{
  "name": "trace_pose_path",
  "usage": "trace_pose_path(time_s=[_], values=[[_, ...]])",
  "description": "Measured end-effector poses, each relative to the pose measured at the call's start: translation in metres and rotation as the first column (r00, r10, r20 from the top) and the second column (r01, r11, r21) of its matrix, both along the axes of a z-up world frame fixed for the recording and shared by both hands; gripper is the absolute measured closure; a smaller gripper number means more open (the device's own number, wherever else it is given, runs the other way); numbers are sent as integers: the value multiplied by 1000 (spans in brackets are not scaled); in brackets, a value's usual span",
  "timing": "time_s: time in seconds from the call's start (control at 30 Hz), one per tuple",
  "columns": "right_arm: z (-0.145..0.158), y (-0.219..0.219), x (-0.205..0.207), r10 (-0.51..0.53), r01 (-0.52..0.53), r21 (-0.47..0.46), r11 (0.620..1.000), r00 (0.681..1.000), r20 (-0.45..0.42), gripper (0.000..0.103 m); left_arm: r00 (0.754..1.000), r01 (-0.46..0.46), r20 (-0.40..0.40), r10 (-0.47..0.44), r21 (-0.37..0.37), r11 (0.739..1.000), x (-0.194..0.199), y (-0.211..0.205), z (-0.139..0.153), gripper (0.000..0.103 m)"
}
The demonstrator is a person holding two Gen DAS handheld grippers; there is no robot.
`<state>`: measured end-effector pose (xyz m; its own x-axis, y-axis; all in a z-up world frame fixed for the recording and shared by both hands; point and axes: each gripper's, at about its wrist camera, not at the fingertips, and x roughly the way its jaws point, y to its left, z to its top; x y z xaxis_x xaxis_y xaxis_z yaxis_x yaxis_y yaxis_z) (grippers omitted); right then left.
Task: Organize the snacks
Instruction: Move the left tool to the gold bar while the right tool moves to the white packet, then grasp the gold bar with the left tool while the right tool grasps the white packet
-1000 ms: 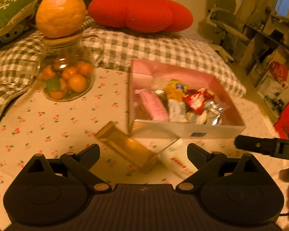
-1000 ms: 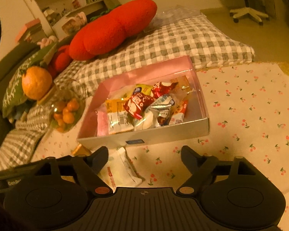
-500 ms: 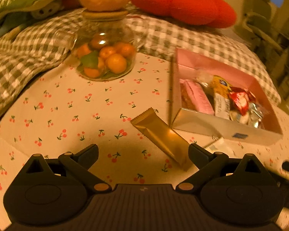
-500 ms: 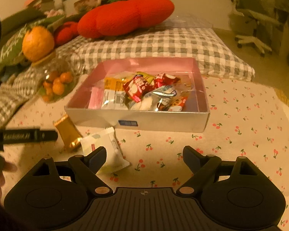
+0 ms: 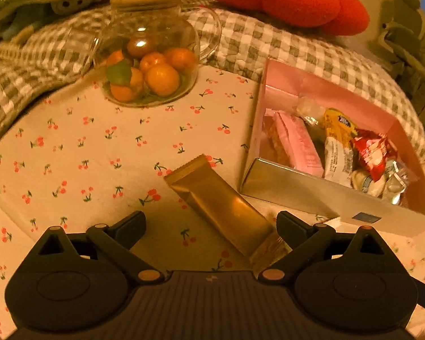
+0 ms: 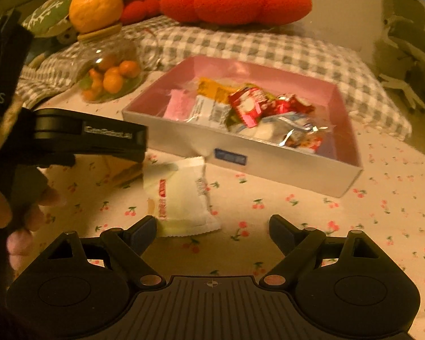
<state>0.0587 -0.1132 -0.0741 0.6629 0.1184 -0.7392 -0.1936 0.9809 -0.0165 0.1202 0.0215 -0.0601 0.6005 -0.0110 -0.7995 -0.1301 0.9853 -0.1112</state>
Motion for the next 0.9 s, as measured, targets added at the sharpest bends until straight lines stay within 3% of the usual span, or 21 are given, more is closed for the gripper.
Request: trace_pose_path(time_s=[0.1, 0.57, 0.9], values=[[-4, 3, 2, 8, -8, 1, 1000, 1000, -4, 8, 1000, 29, 3, -29, 28, 999, -2, 0, 0, 7], [-8, 3, 5, 22, -22, 6, 1000, 1000, -22, 7, 980, 200, -28, -199, 75, 977, -16, 42, 0, 17], [-7, 9, 6, 10, -10, 36, 999, 1000, -4, 7, 971, 238, 18, -238, -30, 971, -13, 35, 1, 18]])
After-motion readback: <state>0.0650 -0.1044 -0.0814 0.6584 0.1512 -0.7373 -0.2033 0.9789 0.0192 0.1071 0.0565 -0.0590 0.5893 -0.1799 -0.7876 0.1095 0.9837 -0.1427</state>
